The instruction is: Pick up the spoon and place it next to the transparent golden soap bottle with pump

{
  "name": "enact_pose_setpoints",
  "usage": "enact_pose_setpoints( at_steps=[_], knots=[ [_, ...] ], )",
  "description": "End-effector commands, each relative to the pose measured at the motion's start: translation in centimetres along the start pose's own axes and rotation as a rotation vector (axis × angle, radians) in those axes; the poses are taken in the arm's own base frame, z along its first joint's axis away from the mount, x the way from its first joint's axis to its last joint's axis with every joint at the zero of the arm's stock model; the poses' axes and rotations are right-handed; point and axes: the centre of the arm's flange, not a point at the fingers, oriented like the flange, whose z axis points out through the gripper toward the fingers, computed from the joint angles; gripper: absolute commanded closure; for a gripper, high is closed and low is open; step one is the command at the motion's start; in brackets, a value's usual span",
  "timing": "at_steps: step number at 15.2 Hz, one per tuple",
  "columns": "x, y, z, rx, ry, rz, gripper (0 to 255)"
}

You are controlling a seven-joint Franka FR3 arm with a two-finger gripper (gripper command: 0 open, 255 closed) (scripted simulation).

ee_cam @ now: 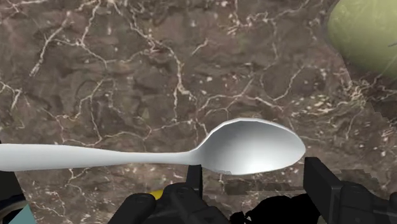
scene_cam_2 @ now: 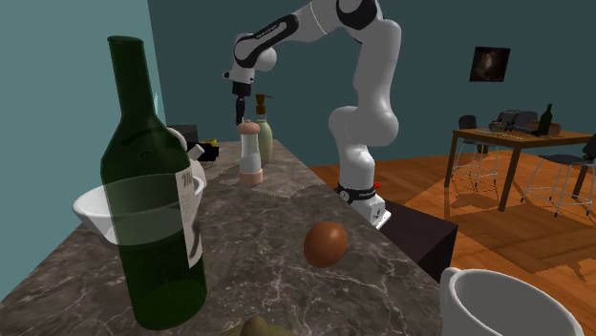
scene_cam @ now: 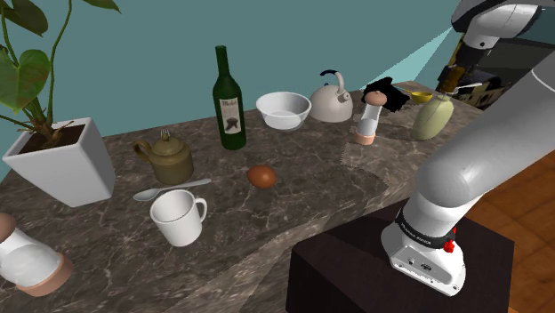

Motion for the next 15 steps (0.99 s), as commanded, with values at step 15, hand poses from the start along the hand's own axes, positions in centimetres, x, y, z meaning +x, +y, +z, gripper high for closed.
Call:
enact_pose_setpoints(
  at_steps=[15],
  knots=[
    [-1.3,-0.3,8.3,0.000,0.000,0.000,255]
  ],
)
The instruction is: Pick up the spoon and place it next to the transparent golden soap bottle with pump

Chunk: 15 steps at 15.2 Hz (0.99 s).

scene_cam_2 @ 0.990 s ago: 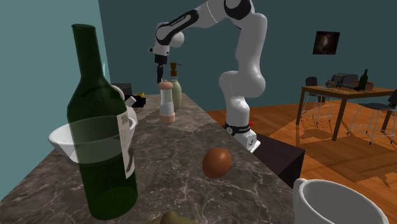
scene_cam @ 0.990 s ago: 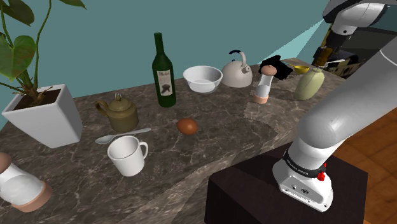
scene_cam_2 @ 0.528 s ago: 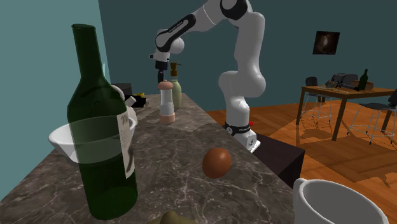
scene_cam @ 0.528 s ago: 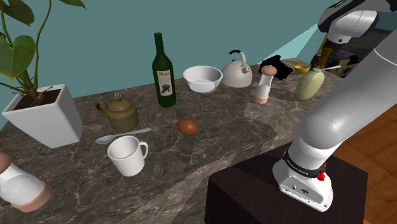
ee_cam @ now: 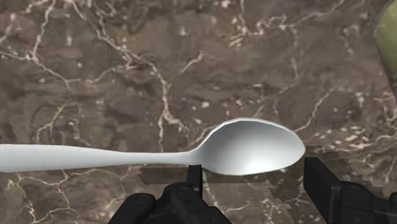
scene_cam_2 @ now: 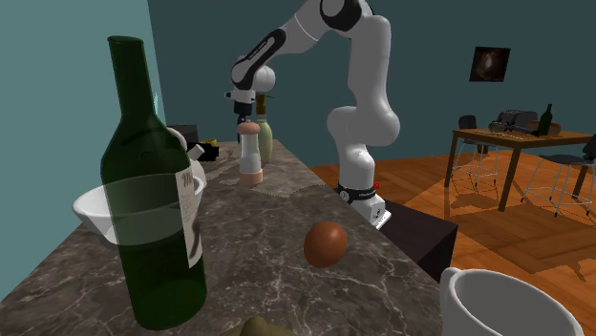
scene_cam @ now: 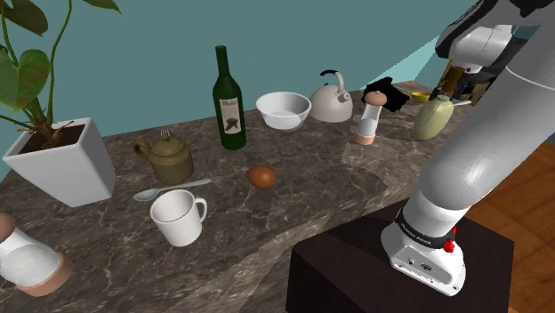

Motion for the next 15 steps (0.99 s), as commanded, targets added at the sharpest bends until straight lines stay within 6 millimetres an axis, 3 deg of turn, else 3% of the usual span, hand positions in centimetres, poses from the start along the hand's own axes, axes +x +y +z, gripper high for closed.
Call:
enact_pose_setpoints(
  at_steps=[1,6,14,15],
  knots=[
    [-0.1,0.0,1.1,-0.001,0.001,0.001,255],
    [-0.5,-0.1,3.9,-0.001,0.001,0.001,255],
    [-0.5,-0.1,3.9,-0.001,0.001,0.001,255],
    [-0.8,-0.3,3.9,-0.001,0.001,0.000,0]
  ],
)
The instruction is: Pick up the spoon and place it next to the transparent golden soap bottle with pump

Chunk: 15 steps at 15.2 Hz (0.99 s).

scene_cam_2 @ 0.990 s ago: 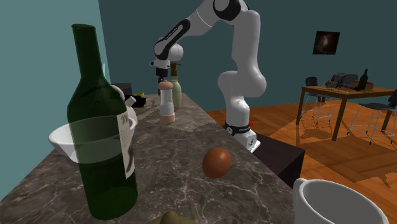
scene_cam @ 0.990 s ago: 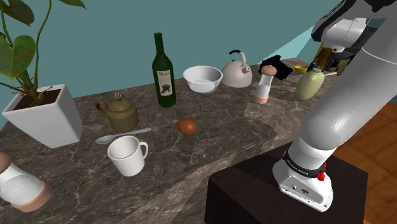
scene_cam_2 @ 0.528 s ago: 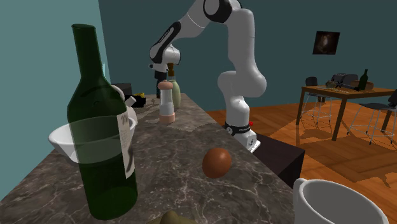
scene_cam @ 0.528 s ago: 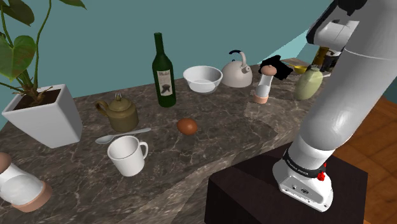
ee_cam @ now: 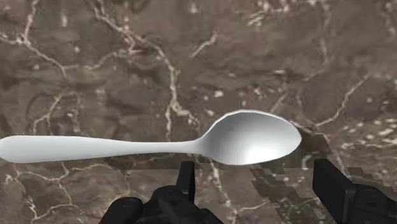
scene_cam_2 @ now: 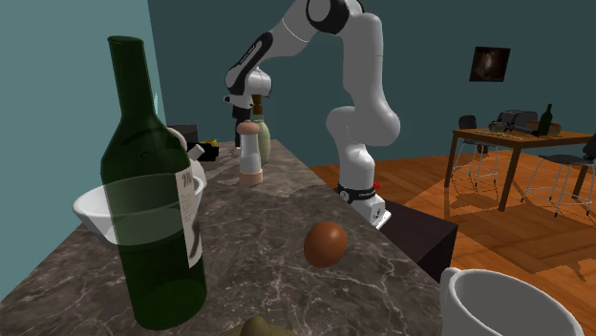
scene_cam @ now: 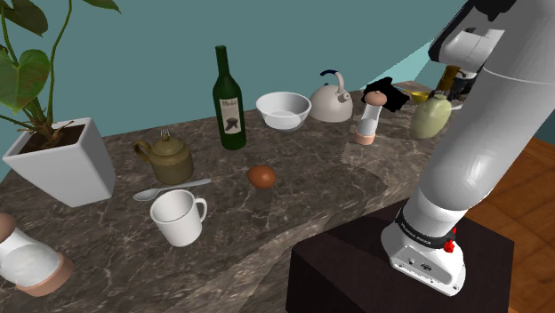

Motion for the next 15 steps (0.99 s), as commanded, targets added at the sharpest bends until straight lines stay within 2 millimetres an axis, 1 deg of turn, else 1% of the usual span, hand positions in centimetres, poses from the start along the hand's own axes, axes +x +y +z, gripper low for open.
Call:
enact_pose_setpoints(
  at_steps=[1,2,3,4,5,8,9,15],
  knots=[
    [-1.1,-1.5,1.8,0.025,-0.041,-0.005,0],
    [-1.1,-2.1,1.4,0.025,-0.038,-0.009,0],
    [-0.6,-2.6,1.0,0.022,-0.036,-0.010,0],
    [-0.7,-2.5,1.1,0.023,-0.036,-0.011,0],
    [-1.0,-0.7,1.8,0.024,-0.043,-0.002,0],
    [-0.8,-0.6,-2.1,0.024,-0.043,-0.002,0],
    [-0.8,-0.6,-3.2,0.024,-0.043,-0.002,0],
    [-0.8,-0.6,-3.2,0.024,-0.043,-0.002,0]
  ],
)
